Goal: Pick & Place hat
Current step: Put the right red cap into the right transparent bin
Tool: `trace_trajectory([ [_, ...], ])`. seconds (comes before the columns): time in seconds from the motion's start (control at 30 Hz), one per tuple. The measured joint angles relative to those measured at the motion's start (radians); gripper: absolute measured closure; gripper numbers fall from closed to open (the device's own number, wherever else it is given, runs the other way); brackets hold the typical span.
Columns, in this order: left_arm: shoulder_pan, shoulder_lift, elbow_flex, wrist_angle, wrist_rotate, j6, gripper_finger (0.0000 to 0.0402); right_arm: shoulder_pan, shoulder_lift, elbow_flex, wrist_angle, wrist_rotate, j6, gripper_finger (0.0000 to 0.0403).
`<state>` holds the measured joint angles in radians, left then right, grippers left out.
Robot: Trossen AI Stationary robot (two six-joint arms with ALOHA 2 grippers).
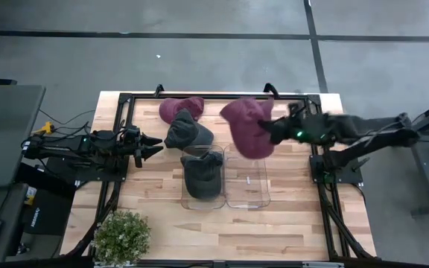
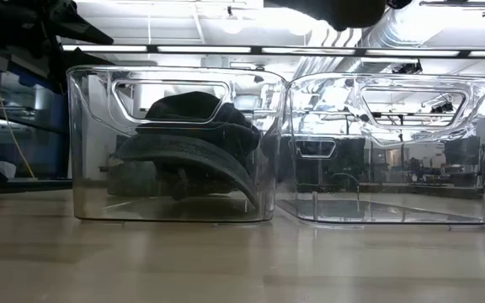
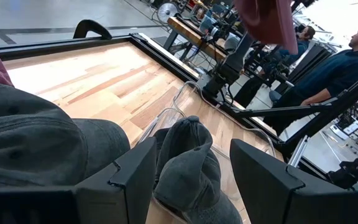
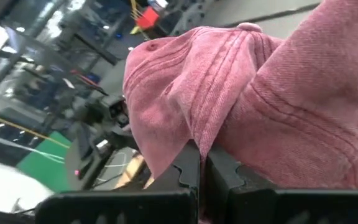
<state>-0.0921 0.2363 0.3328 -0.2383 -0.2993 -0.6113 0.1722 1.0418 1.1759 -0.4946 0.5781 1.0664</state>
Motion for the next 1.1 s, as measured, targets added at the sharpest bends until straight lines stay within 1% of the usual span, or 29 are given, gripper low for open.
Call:
trace_trajectory([
  [0.13,0.0,0.0,0.0,0.0,0.0,0.0,0.0204,0.077,0.078,0.0,0.001,0.093,0.098,0.0403],
  [0.2,0.0,0.0,0.0,0.0,0.0,0.0,0.0204,0.105,0.115,0.0,0.001,0.121,0.144,0.0403],
  [0.3,0.0,0.0,0.0,0.0,0.0,0.0,0.0204,0.138,0.163,0.0,-0.002,0.153,0.212,0.0403],
  [0.4,0.0,0.0,0.0,0.0,0.0,0.0,0.0204,0.154,0.205,0.0,-0.003,0.158,0.268,0.0403],
  [0.6,0.0,0.0,0.0,0.0,0.0,0.0,0.0204,0.165,0.286,0.001,-0.095,0.099,0.413,0.0403],
  [0.77,0.0,0.0,0.0,0.0,0.0,0.0,0.0204,0.165,0.345,0.001,-0.183,0.008,0.535,0.0403],
  [0.93,0.0,0.0,0.0,0.0,0.0,0.0,0.0204,0.165,0.389,0.001,-0.226,-0.064,0.607,0.0403],
  [1.1,0.0,0.0,0.0,0.0,0.0,0.0,0.0204,0.165,0.4,0.001,-0.29,-0.099,0.657,0.0403],
])
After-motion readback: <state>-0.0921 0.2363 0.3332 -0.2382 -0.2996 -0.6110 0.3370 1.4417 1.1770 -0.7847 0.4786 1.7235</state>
